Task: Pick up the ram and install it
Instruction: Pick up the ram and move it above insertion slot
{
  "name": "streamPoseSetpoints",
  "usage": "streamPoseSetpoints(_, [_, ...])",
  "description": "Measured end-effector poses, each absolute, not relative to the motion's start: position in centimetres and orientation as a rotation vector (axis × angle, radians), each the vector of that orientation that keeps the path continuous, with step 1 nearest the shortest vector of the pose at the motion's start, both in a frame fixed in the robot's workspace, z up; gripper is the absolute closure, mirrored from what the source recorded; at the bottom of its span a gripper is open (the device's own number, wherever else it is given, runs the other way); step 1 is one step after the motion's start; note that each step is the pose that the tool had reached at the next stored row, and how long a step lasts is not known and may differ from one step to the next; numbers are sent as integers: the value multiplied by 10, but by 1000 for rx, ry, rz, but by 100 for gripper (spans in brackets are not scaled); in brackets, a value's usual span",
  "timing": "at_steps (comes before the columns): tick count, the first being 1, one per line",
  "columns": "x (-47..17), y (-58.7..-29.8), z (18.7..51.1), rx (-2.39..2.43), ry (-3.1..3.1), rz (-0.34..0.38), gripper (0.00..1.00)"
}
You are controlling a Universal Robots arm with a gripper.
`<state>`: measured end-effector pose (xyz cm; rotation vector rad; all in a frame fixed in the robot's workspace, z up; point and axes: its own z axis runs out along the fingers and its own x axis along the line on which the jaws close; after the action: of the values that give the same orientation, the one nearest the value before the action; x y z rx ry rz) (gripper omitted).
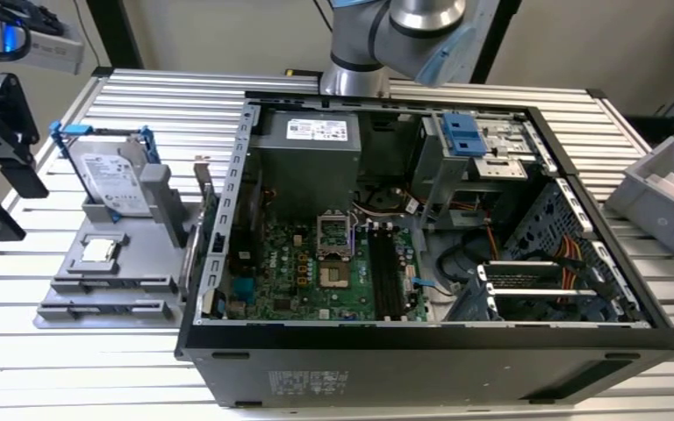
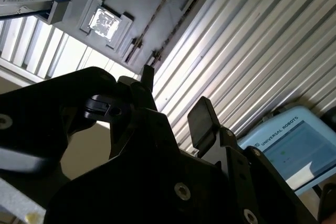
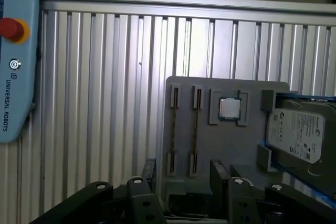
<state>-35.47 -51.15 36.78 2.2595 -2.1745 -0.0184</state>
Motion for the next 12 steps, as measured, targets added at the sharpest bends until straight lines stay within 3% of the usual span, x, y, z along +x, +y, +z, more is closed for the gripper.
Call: streamPoseSetpoints(12, [-355, -511, 363, 2257, -2177, -18, 0])
